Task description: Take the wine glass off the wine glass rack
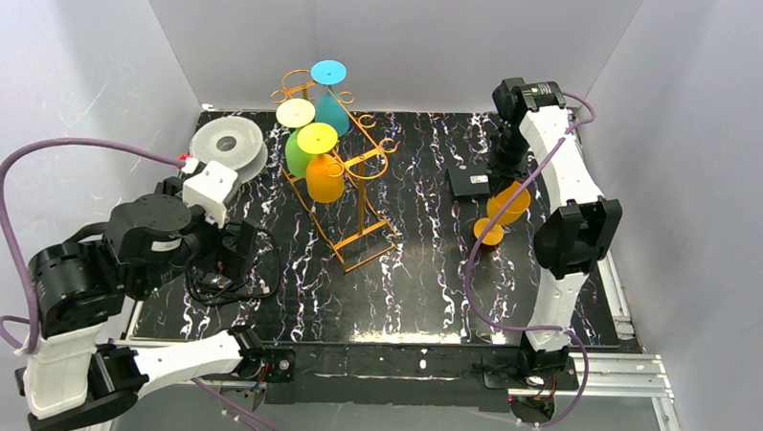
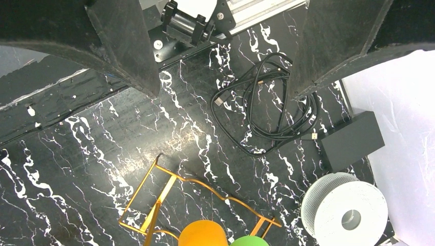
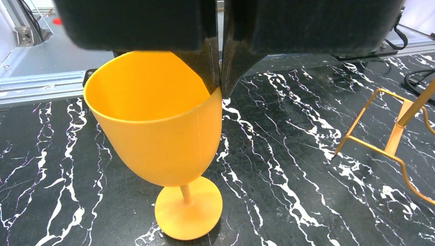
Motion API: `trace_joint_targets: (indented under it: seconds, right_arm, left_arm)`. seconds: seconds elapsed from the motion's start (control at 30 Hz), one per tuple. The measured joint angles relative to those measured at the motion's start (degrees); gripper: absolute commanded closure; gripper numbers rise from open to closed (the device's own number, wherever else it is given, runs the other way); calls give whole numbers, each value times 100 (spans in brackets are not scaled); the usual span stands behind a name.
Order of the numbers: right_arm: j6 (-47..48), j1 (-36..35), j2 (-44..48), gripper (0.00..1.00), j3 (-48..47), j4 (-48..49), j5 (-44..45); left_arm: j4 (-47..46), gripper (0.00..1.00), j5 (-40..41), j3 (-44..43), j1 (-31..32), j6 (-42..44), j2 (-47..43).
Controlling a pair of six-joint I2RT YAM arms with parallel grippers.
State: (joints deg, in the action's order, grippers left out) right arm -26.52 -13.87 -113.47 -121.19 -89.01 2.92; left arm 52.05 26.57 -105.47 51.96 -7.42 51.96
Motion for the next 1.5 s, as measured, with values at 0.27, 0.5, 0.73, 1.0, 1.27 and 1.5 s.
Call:
trace_joint_targets:
  seconds: [0.27, 0.5, 0.73, 1.0, 1.27, 1.5]
  right_arm:
    - [24, 68, -133, 99, -22, -2, 46]
    - [63, 245, -133, 99, -2, 0, 229]
    - [87, 535, -133, 99, 153, 2, 385]
    - [103, 560, -133, 99, 219, 0, 468]
    - [131, 560, -133, 78, 293, 4, 459]
    - [144, 560, -94, 63, 363, 33, 437]
  left_arm:
    - [-166, 2, -20, 144, 0, 326, 291]
    - [-442, 2, -20, 444, 0, 553, 396]
    - [-616, 2, -22, 579, 0, 651, 393]
    - [-719, 2, -22, 645, 0, 787, 398]
    - [-717, 2, -20, 651, 0, 785, 391]
    - [-697, 2, 4, 651, 0, 785, 310]
